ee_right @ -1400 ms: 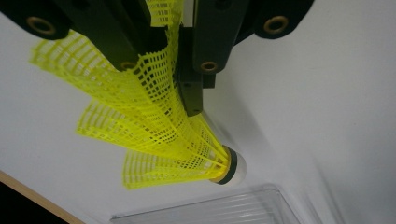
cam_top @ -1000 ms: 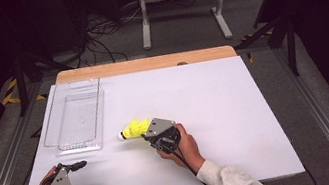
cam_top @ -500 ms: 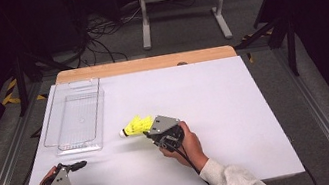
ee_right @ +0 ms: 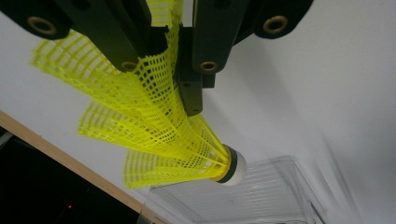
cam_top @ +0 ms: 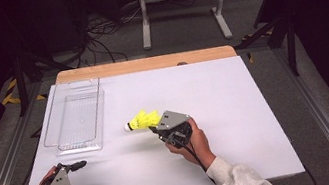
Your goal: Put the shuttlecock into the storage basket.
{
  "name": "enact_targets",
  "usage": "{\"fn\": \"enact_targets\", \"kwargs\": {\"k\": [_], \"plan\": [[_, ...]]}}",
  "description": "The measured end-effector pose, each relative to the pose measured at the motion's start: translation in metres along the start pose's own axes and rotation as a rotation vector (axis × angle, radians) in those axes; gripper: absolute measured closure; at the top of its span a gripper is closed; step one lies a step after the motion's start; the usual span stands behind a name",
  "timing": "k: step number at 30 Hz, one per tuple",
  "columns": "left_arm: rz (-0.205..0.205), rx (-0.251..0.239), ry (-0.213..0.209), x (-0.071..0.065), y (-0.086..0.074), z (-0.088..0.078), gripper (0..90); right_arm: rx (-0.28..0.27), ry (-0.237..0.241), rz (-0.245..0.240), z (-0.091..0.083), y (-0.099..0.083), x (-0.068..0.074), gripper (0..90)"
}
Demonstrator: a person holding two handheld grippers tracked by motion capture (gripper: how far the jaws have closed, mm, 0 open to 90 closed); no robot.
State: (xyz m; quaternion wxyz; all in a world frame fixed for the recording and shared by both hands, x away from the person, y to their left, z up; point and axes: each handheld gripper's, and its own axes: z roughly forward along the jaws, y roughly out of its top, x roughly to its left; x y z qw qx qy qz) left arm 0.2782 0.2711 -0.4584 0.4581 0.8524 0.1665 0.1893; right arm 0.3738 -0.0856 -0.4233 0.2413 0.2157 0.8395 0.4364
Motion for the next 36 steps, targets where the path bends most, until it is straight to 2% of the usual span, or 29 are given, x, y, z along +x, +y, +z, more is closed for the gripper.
{"fn": "enact_targets", "kwargs": {"k": [10,21,36], "plan": [[0.002,-0.003,0.001,0.001,0.000,0.000,6.0,-0.035,-0.016,0.014,-0.014,0.003,-0.008,87.7],[0.003,-0.003,0.002,0.000,0.000,0.000,5.9,-0.050,-0.025,0.028,-0.017,0.004,-0.011,87.9],[-0.004,0.002,-0.003,0.000,-0.001,0.001,5.9,-0.067,-0.022,0.025,-0.006,0.014,-0.007,88.0]]}}
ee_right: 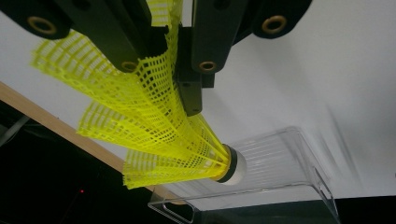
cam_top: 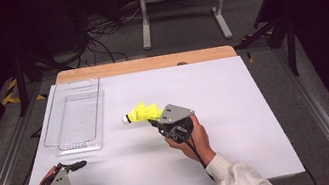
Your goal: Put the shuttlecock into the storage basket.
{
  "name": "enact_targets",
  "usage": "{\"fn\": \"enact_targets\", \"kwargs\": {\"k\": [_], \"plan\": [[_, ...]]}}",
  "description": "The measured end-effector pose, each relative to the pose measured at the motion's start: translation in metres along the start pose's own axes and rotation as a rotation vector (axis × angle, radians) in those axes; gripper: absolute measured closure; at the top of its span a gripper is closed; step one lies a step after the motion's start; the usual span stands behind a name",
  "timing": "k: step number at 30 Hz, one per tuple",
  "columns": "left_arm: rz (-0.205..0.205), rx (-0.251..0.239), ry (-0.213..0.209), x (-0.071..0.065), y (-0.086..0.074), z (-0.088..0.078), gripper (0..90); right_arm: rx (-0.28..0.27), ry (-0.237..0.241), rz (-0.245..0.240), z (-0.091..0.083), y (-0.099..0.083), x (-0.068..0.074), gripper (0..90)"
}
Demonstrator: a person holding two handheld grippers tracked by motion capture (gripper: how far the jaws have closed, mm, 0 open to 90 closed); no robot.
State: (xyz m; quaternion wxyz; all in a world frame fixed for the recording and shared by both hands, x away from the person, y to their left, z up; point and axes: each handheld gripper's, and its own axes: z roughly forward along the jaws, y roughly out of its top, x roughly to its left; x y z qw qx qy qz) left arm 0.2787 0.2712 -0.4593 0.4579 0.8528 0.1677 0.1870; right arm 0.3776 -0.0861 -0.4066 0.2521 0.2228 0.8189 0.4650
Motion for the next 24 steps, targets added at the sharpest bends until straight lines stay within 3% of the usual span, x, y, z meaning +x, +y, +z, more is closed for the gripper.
{"fn": "enact_targets", "kwargs": {"k": [24], "plan": [[-0.002,-0.002,-0.004,0.000,0.000,0.000,5.8,0.006,0.023,-0.018,0.017,0.011,0.008,88.0]]}}
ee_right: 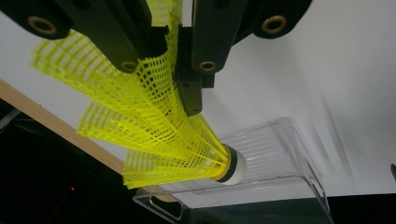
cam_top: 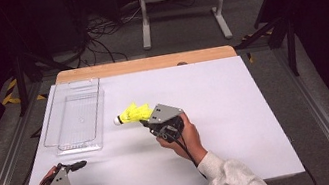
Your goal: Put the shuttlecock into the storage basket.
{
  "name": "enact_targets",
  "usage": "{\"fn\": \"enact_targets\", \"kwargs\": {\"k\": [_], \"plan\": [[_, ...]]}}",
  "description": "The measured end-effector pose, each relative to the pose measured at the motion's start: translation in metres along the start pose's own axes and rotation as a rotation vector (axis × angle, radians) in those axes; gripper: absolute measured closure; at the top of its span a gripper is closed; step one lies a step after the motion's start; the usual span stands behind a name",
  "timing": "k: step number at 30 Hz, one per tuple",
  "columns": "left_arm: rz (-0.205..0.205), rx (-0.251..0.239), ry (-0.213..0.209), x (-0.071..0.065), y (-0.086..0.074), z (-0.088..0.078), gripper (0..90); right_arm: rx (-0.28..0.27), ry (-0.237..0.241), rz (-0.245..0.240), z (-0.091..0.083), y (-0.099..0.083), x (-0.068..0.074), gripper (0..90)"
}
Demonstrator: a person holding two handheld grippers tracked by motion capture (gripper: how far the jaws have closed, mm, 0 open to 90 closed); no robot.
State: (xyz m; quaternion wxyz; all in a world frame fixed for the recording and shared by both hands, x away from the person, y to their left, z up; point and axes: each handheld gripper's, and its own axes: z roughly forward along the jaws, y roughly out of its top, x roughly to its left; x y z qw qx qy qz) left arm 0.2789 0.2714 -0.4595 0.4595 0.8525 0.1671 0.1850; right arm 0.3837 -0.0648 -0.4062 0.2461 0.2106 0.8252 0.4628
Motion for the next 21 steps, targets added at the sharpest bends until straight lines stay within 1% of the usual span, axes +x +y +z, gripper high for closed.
{"fn": "enact_targets", "kwargs": {"k": [9,19,21], "plan": [[-0.001,-0.001,-0.001,0.000,0.000,0.000,5.7,-0.009,0.003,0.002,0.002,0.005,0.000,88.0],[-0.003,-0.009,0.003,0.000,0.000,-0.001,5.6,-0.009,0.009,-0.011,0.009,0.016,0.001,88.0],[0.003,-0.012,0.004,0.001,0.000,-0.002,5.7,-0.011,0.009,-0.013,0.011,0.019,0.001,88.0]]}}
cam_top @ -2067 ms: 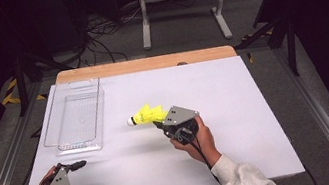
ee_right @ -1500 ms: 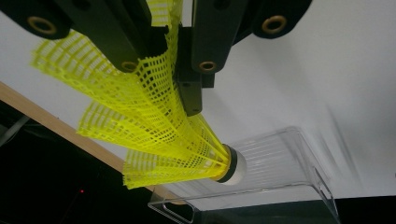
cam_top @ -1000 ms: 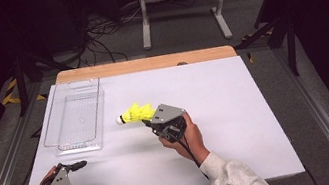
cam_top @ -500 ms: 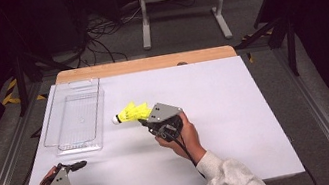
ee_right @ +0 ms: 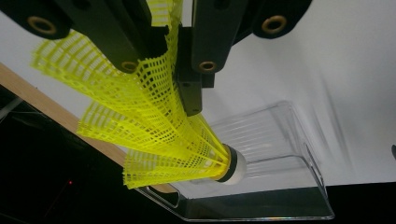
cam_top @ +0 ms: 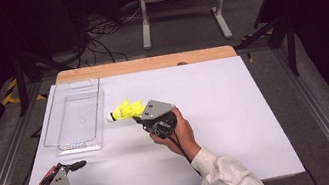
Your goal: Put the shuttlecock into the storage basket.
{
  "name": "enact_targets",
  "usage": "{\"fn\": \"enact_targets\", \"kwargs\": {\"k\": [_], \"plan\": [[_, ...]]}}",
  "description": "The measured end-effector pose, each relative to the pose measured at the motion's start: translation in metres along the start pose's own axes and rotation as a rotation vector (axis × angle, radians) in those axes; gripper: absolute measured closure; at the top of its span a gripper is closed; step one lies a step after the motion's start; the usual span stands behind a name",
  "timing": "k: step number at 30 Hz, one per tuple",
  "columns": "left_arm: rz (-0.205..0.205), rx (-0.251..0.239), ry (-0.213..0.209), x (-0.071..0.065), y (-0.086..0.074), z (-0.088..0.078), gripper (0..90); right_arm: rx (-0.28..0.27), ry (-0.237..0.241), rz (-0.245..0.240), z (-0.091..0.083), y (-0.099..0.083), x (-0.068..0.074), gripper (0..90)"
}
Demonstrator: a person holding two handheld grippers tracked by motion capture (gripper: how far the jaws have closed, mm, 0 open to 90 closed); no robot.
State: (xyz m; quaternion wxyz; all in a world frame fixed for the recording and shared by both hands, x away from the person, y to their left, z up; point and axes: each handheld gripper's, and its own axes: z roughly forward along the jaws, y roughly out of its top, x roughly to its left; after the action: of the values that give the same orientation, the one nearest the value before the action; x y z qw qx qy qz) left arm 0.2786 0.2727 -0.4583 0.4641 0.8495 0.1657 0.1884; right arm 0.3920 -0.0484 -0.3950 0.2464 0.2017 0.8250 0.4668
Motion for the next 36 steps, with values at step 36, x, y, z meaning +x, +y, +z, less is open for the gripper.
{"fn": "enact_targets", "kwargs": {"k": [36], "plan": [[-0.014,-0.039,-0.018,0.002,0.000,-0.004,5.4,0.004,0.079,-0.080,0.052,0.046,0.022,88.0]]}}
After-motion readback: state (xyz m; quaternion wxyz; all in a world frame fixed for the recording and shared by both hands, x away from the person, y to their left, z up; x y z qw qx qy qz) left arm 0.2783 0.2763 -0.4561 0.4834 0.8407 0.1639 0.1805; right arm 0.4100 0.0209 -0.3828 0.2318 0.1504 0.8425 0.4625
